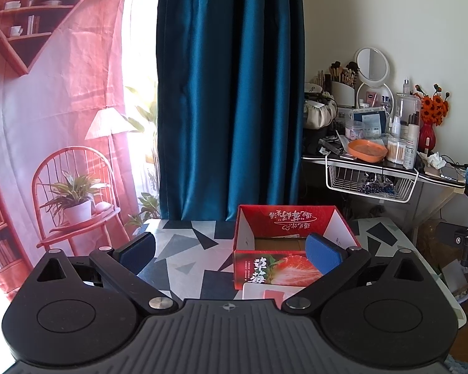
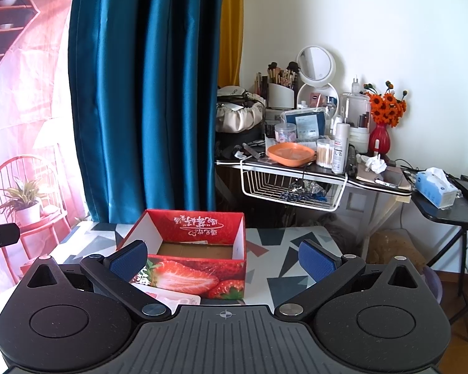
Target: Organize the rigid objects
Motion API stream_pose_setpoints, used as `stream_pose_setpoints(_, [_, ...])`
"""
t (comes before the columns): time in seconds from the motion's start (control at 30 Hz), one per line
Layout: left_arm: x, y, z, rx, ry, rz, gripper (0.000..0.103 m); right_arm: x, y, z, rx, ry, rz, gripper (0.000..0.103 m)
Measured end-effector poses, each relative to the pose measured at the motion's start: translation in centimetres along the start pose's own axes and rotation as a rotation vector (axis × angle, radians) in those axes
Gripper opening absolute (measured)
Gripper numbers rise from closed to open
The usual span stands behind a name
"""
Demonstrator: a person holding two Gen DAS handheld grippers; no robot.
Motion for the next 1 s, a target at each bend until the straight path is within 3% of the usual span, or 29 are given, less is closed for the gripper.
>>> stream_pose_setpoints(1.0, [0.11, -0.13, -0.02, -0.002, -0.002, 0.002, 0.103, 0.09, -0.21, 0.38, -0.001, -0.002, 0.000, 0.103])
Point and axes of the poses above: each gripper's, at about its wrist camera, not at the fingertips, and x roughly the way its jaws point, y to its right, z to its underside, the point moved 5 cm from there along x, roughly the way its jaws point, and after that the axes turned 10 degrees about z, right-handed, at the moved point
